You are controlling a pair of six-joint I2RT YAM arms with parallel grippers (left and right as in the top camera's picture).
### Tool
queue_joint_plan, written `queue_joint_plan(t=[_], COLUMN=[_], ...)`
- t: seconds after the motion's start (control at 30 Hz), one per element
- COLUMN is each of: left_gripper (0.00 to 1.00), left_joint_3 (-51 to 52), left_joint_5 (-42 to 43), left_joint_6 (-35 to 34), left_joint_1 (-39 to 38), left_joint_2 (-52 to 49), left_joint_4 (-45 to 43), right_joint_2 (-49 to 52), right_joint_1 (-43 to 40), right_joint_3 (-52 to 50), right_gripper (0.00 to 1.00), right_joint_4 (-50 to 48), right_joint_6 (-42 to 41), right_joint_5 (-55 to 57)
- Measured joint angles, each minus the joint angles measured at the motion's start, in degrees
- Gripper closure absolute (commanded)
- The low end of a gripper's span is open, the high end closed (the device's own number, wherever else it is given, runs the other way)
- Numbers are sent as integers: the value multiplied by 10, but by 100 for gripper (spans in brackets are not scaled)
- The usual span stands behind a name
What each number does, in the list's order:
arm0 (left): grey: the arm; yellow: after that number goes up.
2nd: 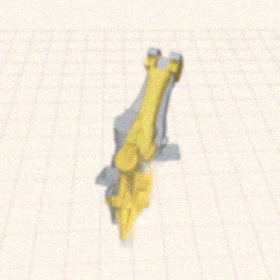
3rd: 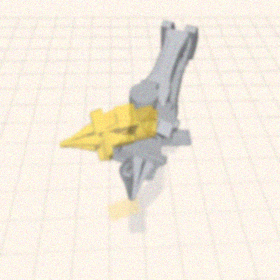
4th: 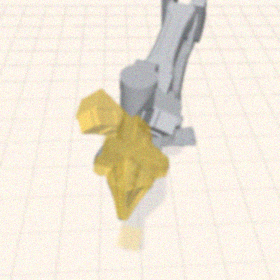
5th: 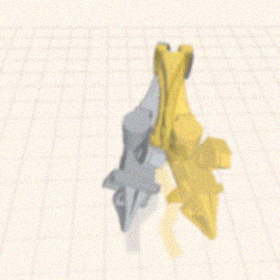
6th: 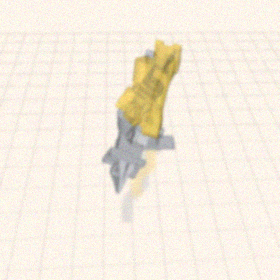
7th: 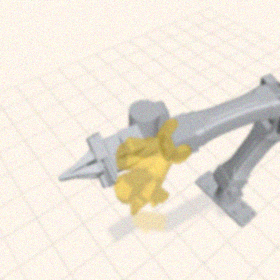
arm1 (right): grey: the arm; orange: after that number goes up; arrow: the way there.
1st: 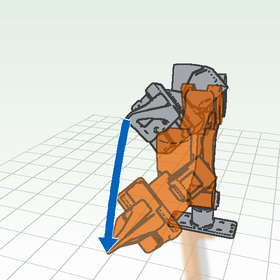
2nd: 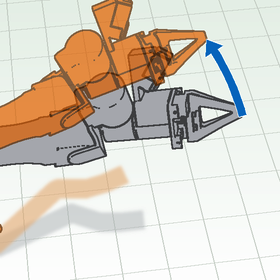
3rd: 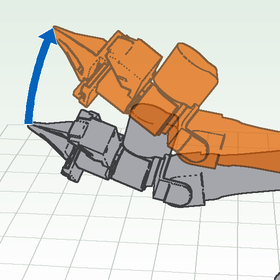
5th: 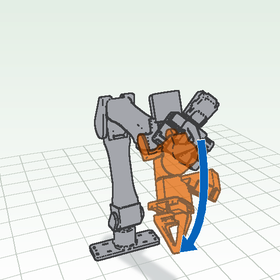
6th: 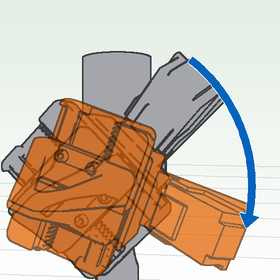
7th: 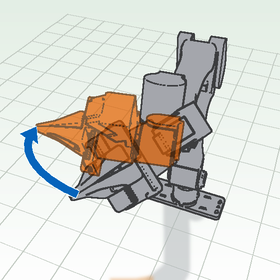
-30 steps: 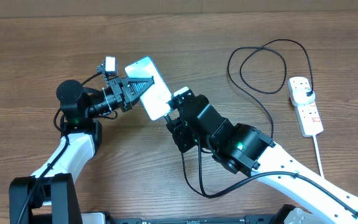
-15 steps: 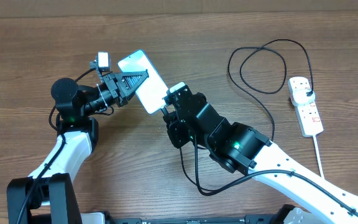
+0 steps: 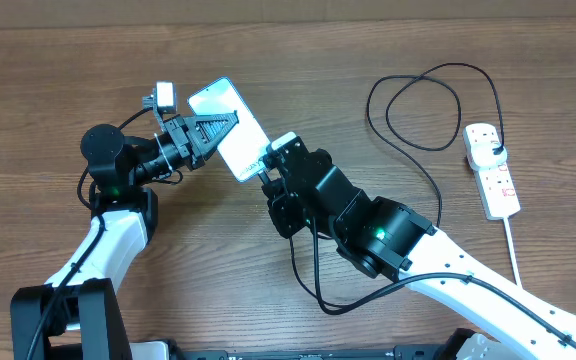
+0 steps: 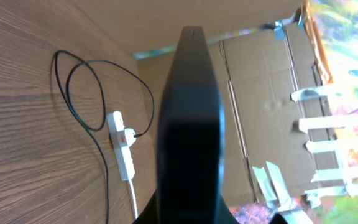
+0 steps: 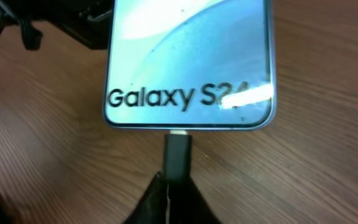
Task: Plug charger to phone and switch on socket
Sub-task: 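Lower the phone flat onto the table with the left gripper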
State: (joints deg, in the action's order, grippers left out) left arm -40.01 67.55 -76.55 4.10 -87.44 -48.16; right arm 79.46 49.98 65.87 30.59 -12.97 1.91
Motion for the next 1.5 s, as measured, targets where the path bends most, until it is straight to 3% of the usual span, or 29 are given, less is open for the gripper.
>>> queue_joint_plan(t=[0.17,0.33,0.47,0.63,0.7,0.77,0.8,0.83,1.0,1.27,1.5], left_gripper=[96,96,96,96,96,96,96,96,96,96,96], left_joint_3=[3,3,3,-4,-30,-82,-101,-135,-269,-318,-317], left_joint_5=[29,30,-10,-59,-82,-116,-125,-141,-172,-118,-130], left_joint_6=[29,46,51,82,115,177,193,237,415,674,800], left_joint_1=[-19,-28,-40,-101,-131,-159,-166,-172,-165,-85,-74], left_joint_2=[0,0,0,0,0,0,-1,-3,-26,-112,-226], left_joint_4=[4,4,4,44,139,308,353,448,712,937,972], right_joint_2=[-6,-66,-151,-270,-314,-352,-361,-370,-366,-308,-241], right_joint_1=[-1,-2,-4,-4,-4,-4,-4,-4,-4,-4,-4], right_joint_3=[1,1,2,5,7,10,10,11,12,12,12], right_gripper=[64,35,2,0,0,0,0,0,0,0,0], right_joint_4=[33,76,109,146,165,190,199,211,231,230,230], right_joint_6=[-11,-42,-65,-72,-74,-76,-77,-78,-80,-81,-89], right_joint_5=[5,12,14,27,50,84,97,111,146,154,151])
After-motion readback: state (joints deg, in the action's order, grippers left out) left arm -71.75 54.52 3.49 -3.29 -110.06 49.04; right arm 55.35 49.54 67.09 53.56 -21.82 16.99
